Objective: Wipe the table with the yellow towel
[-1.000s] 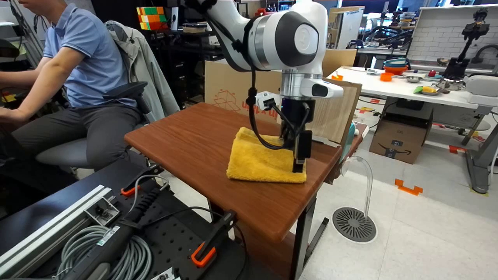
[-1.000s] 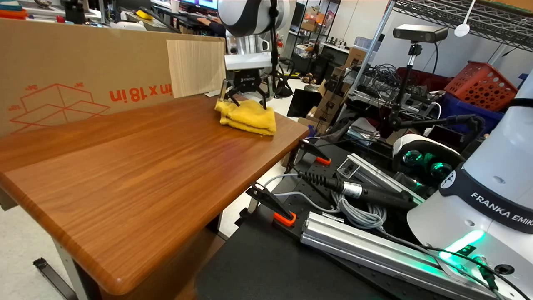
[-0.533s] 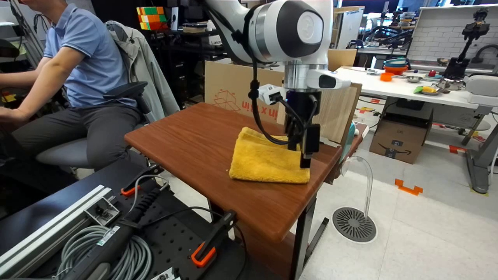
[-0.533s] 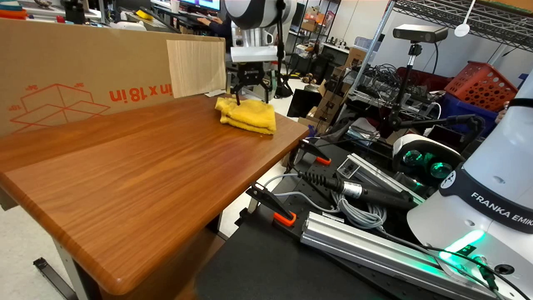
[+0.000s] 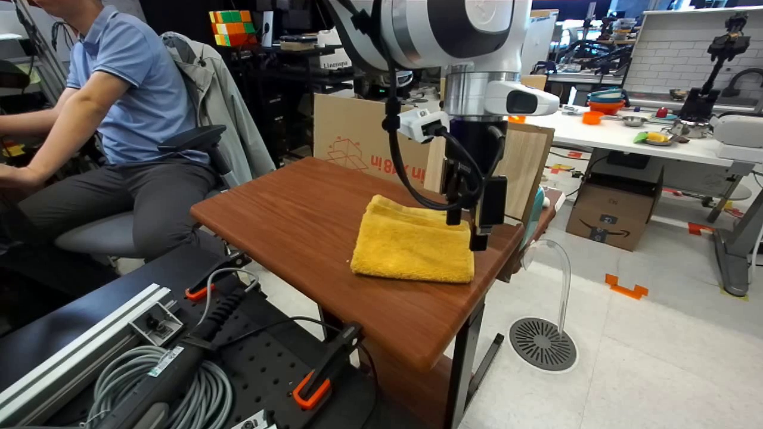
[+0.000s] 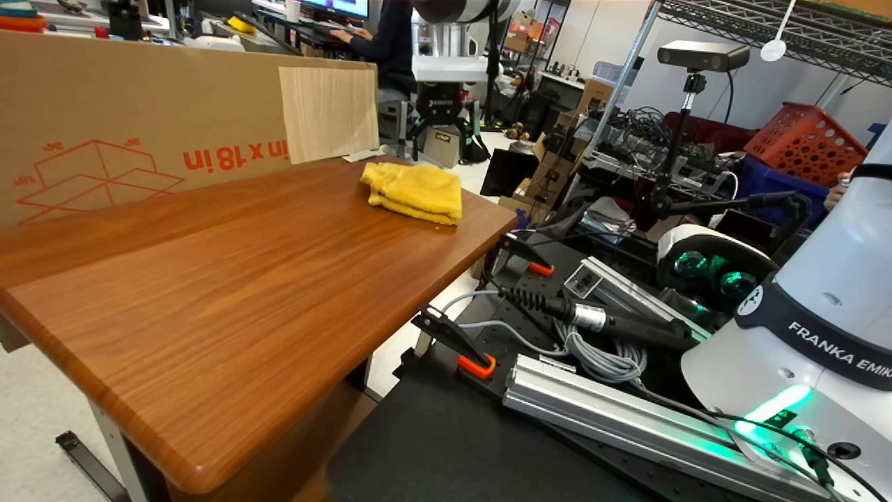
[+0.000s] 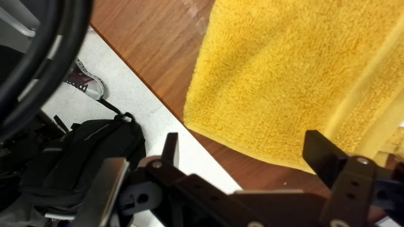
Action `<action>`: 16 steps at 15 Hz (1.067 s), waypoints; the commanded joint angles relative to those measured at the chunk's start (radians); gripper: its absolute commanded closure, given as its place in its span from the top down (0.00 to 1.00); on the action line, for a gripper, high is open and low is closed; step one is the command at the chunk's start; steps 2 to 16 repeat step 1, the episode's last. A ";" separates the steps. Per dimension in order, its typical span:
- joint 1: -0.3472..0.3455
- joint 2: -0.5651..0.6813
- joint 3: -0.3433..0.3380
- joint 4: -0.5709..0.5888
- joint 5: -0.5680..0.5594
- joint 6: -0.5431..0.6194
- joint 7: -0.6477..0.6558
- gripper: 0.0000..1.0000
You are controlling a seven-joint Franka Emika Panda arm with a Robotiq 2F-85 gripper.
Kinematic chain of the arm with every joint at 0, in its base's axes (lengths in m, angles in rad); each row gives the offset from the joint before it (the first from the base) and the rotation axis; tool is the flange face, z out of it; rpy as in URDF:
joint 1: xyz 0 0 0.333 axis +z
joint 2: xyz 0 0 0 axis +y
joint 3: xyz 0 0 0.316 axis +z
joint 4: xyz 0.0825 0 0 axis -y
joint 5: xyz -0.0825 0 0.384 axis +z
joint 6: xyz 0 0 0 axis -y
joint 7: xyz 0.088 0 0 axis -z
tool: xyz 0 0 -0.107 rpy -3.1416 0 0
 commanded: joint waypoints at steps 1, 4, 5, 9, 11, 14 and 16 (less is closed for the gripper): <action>0.008 0.002 -0.008 0.001 0.006 -0.001 -0.004 1.00; 0.008 0.002 -0.008 0.001 0.006 -0.001 -0.004 1.00; 0.008 0.002 -0.008 0.001 0.006 -0.001 -0.004 1.00; 0.008 0.002 -0.008 0.001 0.006 -0.001 -0.004 1.00; 0.008 0.002 -0.008 0.001 0.006 -0.001 -0.004 1.00; 0.008 0.002 -0.008 0.001 0.006 -0.001 -0.004 1.00; 0.008 0.002 -0.008 0.001 0.006 -0.001 -0.004 1.00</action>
